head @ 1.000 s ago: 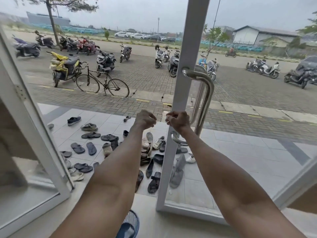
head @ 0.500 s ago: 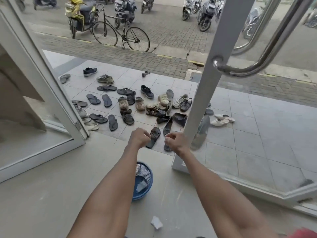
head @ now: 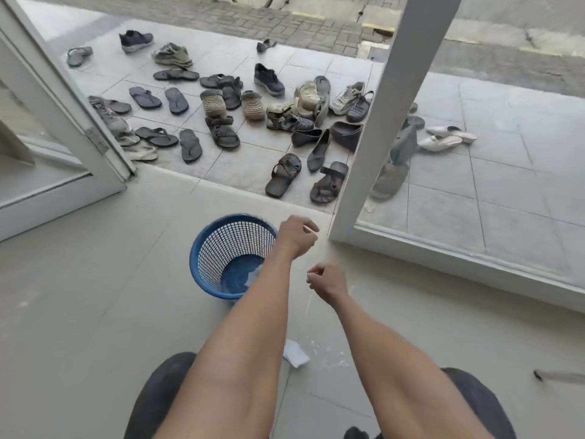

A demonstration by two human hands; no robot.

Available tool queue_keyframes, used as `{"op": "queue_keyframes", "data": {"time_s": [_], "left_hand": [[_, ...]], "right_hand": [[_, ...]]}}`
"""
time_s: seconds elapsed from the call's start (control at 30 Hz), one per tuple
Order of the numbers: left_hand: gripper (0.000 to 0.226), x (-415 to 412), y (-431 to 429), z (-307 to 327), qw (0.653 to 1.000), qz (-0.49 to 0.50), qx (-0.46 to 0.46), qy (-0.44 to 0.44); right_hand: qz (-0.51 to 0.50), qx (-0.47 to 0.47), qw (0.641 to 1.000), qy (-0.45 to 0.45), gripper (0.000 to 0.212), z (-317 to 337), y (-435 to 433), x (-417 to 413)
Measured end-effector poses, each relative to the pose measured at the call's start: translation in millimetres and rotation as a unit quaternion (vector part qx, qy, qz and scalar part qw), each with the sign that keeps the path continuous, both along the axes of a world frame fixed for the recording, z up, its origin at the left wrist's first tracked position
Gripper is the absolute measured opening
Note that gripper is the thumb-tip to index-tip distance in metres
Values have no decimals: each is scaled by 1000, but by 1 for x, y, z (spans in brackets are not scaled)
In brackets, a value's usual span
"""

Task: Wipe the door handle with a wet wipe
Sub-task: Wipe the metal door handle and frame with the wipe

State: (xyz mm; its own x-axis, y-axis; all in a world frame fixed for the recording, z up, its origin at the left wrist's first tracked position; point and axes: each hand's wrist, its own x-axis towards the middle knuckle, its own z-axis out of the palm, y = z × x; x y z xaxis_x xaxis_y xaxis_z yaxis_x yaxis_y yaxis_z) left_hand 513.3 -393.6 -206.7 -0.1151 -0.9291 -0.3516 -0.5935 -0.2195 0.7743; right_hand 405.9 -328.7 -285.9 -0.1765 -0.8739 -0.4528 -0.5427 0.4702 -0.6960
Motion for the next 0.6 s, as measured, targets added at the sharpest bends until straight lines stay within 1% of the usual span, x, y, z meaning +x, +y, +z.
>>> {"op": "queue_keyframes", "data": {"time_s": [0.13, 0.27, 0.33, 0.37, 0.47, 0.6], "left_hand": [[24, -14, 21, -81, 997, -24, 74, -31], [36, -9, 46, -143, 984, 22, 150, -92], [38, -6, 58, -165, 979, 46, 173, -102], [37, -5, 63, -173, 976, 50, 182, -112], [35, -3, 78, -193, 969, 59, 199, -133], [34, 6, 94, -208, 960, 101, 231, -120]], "right_hand": [[20, 42, 998, 41, 24, -68, 21, -4], [46, 80, 993, 80, 27, -118, 49, 4], [77, 102, 988, 91, 22, -136, 63, 13], [92, 113, 984, 98, 24, -143, 70, 18], [131, 122, 975, 133, 38, -161, 87, 32], [171, 123, 955, 211, 50, -178, 111, 41]]}}
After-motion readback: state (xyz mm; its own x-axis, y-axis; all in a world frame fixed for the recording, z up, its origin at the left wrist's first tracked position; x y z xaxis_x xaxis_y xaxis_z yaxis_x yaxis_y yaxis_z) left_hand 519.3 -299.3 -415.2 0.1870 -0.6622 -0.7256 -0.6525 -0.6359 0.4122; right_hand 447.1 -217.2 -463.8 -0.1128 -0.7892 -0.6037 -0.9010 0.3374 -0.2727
